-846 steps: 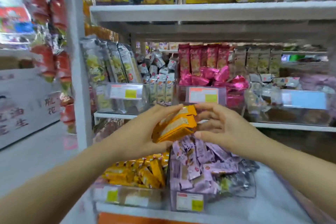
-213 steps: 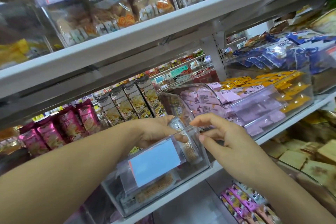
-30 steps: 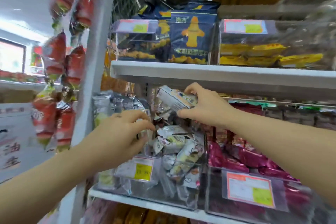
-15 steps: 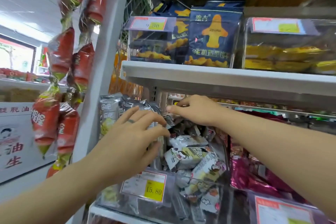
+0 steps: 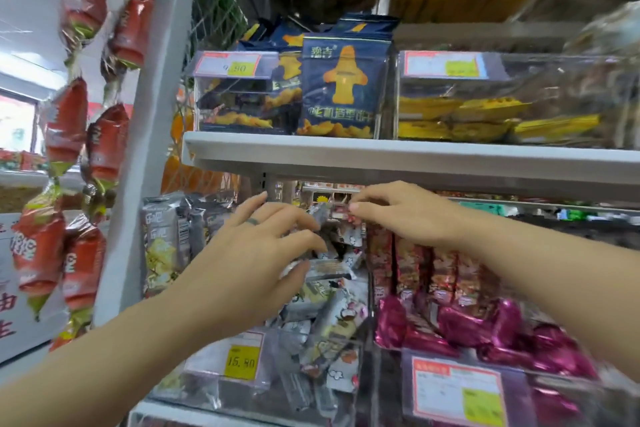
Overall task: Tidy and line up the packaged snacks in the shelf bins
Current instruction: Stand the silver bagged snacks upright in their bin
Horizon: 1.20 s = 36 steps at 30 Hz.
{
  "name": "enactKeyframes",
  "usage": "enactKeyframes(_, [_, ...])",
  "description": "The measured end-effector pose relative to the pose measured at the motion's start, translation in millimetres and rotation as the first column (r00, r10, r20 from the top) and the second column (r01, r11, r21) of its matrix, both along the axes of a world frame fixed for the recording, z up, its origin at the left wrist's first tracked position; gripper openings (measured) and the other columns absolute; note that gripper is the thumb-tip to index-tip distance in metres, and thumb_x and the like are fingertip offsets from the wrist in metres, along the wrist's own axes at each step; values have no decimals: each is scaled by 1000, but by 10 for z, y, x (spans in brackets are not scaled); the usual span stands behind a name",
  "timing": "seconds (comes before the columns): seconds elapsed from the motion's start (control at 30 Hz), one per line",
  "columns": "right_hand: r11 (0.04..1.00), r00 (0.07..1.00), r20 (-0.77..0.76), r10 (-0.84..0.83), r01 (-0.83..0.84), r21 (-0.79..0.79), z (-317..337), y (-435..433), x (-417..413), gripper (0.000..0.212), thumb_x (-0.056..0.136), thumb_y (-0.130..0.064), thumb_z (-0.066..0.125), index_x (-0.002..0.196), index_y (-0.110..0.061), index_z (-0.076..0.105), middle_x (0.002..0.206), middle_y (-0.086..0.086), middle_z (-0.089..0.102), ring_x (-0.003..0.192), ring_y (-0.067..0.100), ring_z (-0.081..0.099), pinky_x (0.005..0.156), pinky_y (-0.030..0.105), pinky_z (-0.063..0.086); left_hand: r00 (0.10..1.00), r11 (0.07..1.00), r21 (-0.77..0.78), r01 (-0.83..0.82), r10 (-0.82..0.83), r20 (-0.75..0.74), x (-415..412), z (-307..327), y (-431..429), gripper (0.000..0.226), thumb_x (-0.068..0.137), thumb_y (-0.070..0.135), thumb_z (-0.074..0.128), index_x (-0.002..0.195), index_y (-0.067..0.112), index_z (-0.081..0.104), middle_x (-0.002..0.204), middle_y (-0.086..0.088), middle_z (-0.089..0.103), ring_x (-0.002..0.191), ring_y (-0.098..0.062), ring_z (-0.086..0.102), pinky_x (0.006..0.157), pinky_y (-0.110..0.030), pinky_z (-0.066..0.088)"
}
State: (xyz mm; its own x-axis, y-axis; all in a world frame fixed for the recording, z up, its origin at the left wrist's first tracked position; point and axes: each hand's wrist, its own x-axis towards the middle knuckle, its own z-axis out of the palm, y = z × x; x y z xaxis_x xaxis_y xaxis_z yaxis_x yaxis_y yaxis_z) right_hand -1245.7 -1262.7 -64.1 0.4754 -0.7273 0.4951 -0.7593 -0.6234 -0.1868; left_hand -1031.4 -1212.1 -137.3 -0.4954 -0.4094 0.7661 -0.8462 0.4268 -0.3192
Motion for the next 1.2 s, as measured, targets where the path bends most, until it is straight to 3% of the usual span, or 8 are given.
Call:
enactKeyframes(0.17, [998, 997, 67, 49, -46, -51, -73, 441, -615, 16, 87, -38, 61, 97, -28, 69, 83, -13, 69, 71, -6, 59, 66, 14, 44, 992, 992, 37, 122, -122, -20, -591, 139, 52, 27, 88, 40, 38, 103, 37, 60, 102, 17, 61, 95, -6, 57, 96, -32, 40])
enactKeyframes(0.33, [991, 981, 192, -13, 39, -132, -227, 822, -1489, 11, 84, -31, 65, 90, -25, 72, 80, -14, 71, 75, -2, 62, 71, 18, 48, 953, 941, 154, 301, -292, -76, -1479, 197, 72, 23, 88, 40, 44, 102, 36, 62, 94, 19, 61, 85, -3, 56, 72, -26, 45])
enactKeyframes(0.5, [976, 955, 246, -167, 196, -98, -429, 1069, -2381, 5, 84, -30, 65, 87, -30, 70, 79, -18, 69, 76, -6, 61, 71, 14, 48, 926, 842, 392, 372, -368, -88, -2404, 262, 93, 15, 92, 34, 54, 104, 36, 63, 89, 23, 58, 81, 8, 52, 74, -17, 44])
enactKeyframes(0.67, [959, 948, 147, -284, 281, 38, -635, 1148, -2978, 9, 85, -33, 65, 93, -29, 69, 81, -20, 66, 76, -12, 58, 68, 7, 44, 909, 742, 571, 351, -416, -18, -3038, 275, 40, 19, 92, 36, 56, 108, 31, 64, 99, 19, 65, 86, 8, 57, 78, -14, 46])
enactKeyframes(0.83, [951, 964, 25, -263, 255, 177, -918, 1143, -3303, 14, 87, -33, 64, 100, -30, 67, 95, -18, 68, 86, -11, 58, 80, 14, 48, 912, 584, 778, 233, -409, 34, -3448, 268, -2, 21, 91, 43, 55, 110, 36, 62, 105, 22, 63, 90, 8, 58, 83, -18, 48])
enactKeyframes(0.93, [959, 970, 49, -240, 229, 166, -1025, 1147, -3419, 22, 86, -29, 66, 108, -27, 67, 102, -21, 65, 95, -16, 54, 82, 5, 42, 913, 450, 875, 181, -408, 21, -3640, 253, -50, 28, 91, 43, 56, 117, 35, 60, 111, 20, 62, 96, 6, 59, 87, -15, 47])
enactKeyframes(1.07, [973, 977, 63, -205, 196, 120, -1100, 1123, -3493, 27, 83, -30, 68, 110, -34, 66, 102, -27, 62, 97, -18, 54, 82, -2, 37, 918, 239, 962, 132, -395, -28, -3794, 213, -81, 41, 91, 44, 54, 130, 32, 50, 126, 15, 57, 111, 1, 56, 98, -26, 47])
enactKeyframes(1.2, [976, 976, 67, -207, 201, 86, -1125, 1138, -3543, 26, 83, -31, 68, 108, -39, 65, 102, -30, 62, 95, -21, 53, 84, 1, 38, 908, 208, 978, 17, -412, 72, -3834, 90, -163, 63, 84, 46, 65, 139, 36, 36, 138, 16, 45, 122, -4, 47, 107, -29, 39])
